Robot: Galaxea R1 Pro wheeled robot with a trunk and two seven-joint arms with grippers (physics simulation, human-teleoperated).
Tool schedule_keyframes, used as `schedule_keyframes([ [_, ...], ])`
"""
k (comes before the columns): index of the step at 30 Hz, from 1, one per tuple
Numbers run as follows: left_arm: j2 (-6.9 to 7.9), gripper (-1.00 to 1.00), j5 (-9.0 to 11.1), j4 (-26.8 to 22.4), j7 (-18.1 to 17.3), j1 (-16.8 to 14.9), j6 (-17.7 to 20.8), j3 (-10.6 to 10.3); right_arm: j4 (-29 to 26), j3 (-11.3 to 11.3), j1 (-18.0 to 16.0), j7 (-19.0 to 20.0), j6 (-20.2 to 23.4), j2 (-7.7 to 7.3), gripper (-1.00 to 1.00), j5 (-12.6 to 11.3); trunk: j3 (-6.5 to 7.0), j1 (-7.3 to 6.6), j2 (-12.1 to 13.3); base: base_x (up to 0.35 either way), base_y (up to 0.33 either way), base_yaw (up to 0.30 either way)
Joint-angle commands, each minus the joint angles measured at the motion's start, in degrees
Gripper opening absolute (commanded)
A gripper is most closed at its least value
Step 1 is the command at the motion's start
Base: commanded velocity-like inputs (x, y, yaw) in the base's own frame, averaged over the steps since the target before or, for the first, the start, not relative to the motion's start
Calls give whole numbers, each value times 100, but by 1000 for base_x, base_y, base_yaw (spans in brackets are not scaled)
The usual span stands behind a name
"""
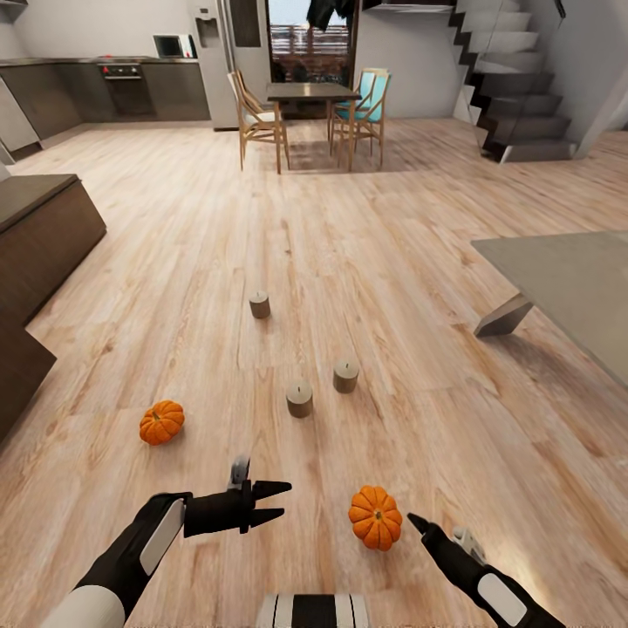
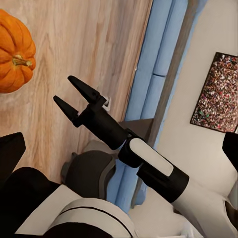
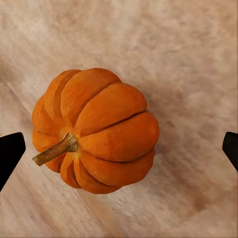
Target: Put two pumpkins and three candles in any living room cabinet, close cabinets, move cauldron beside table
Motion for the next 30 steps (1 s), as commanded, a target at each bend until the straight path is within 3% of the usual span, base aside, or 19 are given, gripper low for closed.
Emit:
schedule_keyframes([
  [1,4,100,18,0,-9,-3,24,-15,0,32,-2,70,17,-5,100,-59,-27,1,-3,0,0,0],
  [12,4,100,18,-1,-9,-3,24,-15,0,32,-2,533,19,-5,100,-65,-270,30,-18,0,0,0],
  [26,4,100,18,-1,-9,-3,24,-15,0,32,-2,615,17,-5,100,-66,-581,66,-37,0,0,0],
  [30,10,100,18,-1,-15,-3,29,-10,0,32,-2,618,17,-5,100,-67,-581,66,-37,0,0,0],
])
